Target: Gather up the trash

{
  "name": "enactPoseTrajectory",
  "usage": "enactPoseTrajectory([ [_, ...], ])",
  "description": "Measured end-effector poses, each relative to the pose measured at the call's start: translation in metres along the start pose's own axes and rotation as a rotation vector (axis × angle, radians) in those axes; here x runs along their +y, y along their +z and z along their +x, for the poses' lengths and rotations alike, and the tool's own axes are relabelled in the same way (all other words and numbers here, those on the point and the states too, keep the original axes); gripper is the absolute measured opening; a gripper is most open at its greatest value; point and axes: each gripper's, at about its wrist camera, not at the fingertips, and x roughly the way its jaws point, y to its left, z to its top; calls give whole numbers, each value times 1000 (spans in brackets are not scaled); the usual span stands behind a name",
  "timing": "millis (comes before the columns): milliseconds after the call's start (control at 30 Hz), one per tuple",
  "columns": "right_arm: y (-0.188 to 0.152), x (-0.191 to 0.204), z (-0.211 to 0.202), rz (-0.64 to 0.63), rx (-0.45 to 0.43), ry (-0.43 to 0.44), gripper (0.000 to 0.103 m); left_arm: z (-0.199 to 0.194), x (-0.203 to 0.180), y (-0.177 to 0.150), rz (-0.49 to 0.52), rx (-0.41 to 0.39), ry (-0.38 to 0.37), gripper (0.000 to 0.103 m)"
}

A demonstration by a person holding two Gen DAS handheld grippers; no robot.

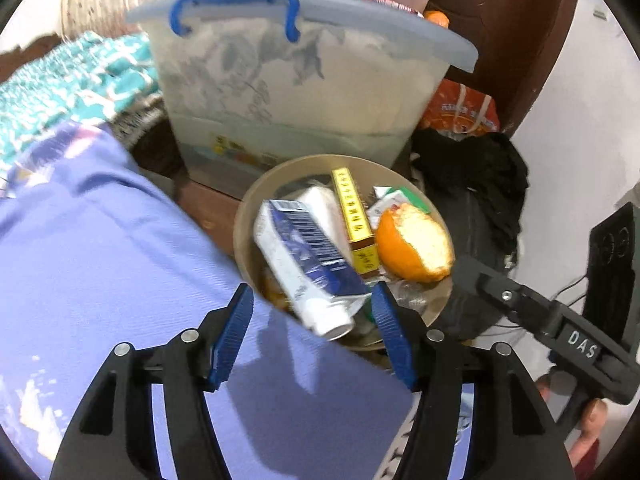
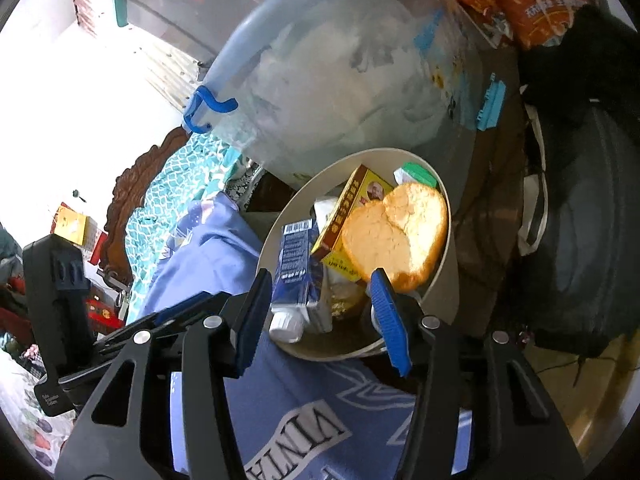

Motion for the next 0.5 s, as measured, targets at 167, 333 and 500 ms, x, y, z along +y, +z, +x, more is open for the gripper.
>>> enactPoseTrajectory([
  [167, -17, 5, -10, 5, -11, -26, 60, -20, 7, -16, 11, -24, 70, 62],
  [333, -34, 16, -25, -3, -32, -39, 64, -44, 14, -32, 12, -56, 131, 68],
  [500, -49, 35, -39, -26, -51, -41, 68, -74, 18, -50, 30, -104, 187, 74],
])
